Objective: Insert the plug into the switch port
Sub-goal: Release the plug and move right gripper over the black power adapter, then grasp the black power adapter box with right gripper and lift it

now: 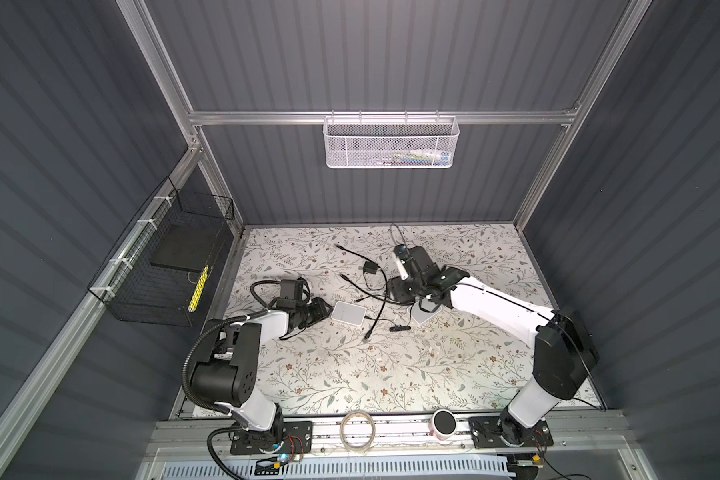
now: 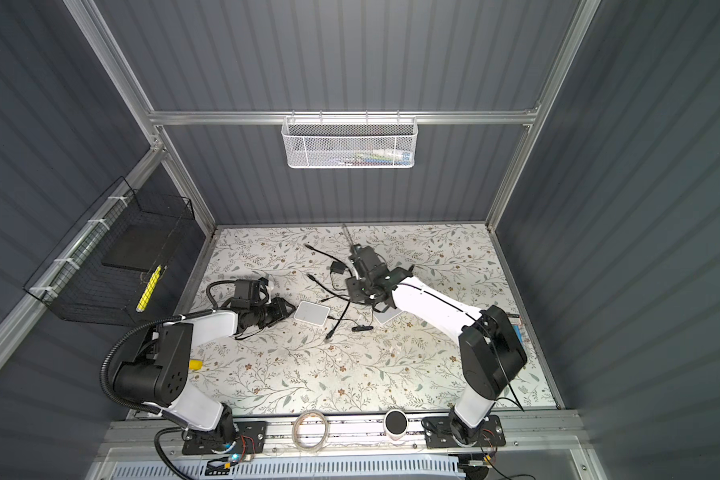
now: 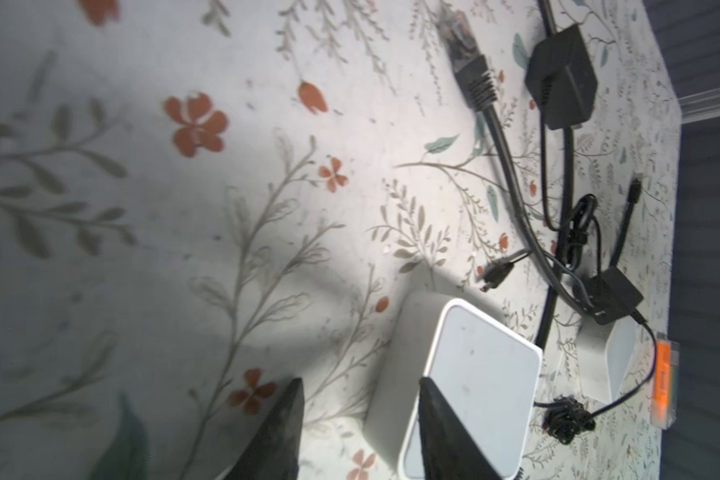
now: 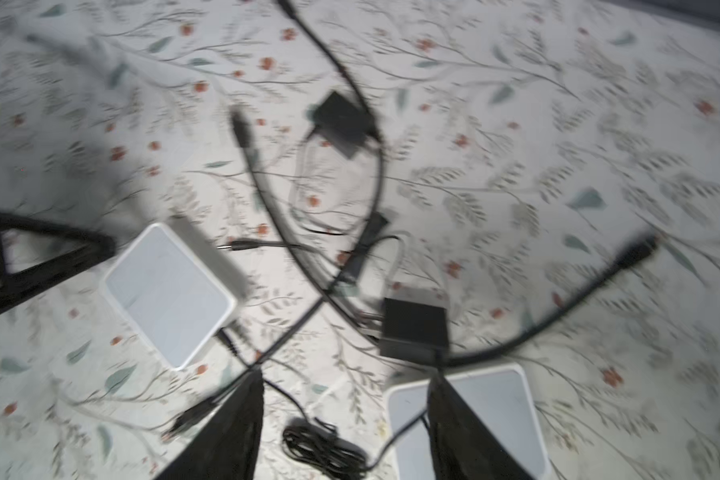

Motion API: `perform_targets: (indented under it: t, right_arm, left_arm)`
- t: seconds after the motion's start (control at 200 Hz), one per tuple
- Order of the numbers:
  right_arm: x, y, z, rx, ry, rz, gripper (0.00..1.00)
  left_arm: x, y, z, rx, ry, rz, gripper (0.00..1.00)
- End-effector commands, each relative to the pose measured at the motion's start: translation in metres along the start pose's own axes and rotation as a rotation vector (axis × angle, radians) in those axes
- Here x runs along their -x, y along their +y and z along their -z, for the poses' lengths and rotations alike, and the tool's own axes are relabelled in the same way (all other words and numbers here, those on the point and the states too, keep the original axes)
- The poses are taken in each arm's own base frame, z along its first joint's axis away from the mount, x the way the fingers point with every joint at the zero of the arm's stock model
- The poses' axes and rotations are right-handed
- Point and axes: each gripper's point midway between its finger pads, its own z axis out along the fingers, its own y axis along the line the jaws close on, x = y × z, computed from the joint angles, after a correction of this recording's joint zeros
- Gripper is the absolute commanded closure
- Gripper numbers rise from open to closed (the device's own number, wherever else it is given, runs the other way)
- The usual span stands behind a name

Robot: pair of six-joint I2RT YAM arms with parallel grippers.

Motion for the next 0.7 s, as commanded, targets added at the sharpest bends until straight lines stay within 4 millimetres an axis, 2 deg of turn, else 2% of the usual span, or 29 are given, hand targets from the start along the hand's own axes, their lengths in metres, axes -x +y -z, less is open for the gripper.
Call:
perform_targets:
  t: [0.0, 0.195, 0.345, 0.435, 0.46, 0.595, 0.695]
  right_arm:
    - [-0.026, -0.037, -0.014, -0.129, 0.063, -0.186, 0.35]
    - [-0.036, -0.038, -0.025, -0.131, 0.104, -0.267, 0.33]
    - [-0.053, -0.033, -0.037, -0.1, 0.142, -0.316, 0.36]
    - [-0.062, -0.033, -0.045, -0.11, 0.17, -0.322, 0.39]
    - [-0.058, -0.032, -0.049, -0.101, 0.151, -0.328, 0.4]
    - [-0.064, -0.031, -0.06, -0.103, 0.173, -0.326, 0.43]
    - [-0.065, -0.027, -0.065, -0.089, 0.179, -0.331, 0.51]
  left_arm:
    - [-0.006, 0.015, 0.014, 0.111, 0.049, 0.033, 0.54]
    - [0.032, -0.002, 0.049, 0.096, -0.049, -0.005, 0.52]
    - [0.056, -0.001, 0.078, 0.079, -0.125, 0.013, 0.52]
    - [0.06, -0.003, 0.085, 0.058, -0.136, 0.027, 0.52]
    - [0.061, -0.004, 0.086, 0.054, -0.139, 0.029, 0.52]
    - [0.061, 0.001, 0.092, 0.059, -0.146, 0.039, 0.52]
    - [0.059, 0.004, 0.092, 0.053, -0.143, 0.052, 0.52]
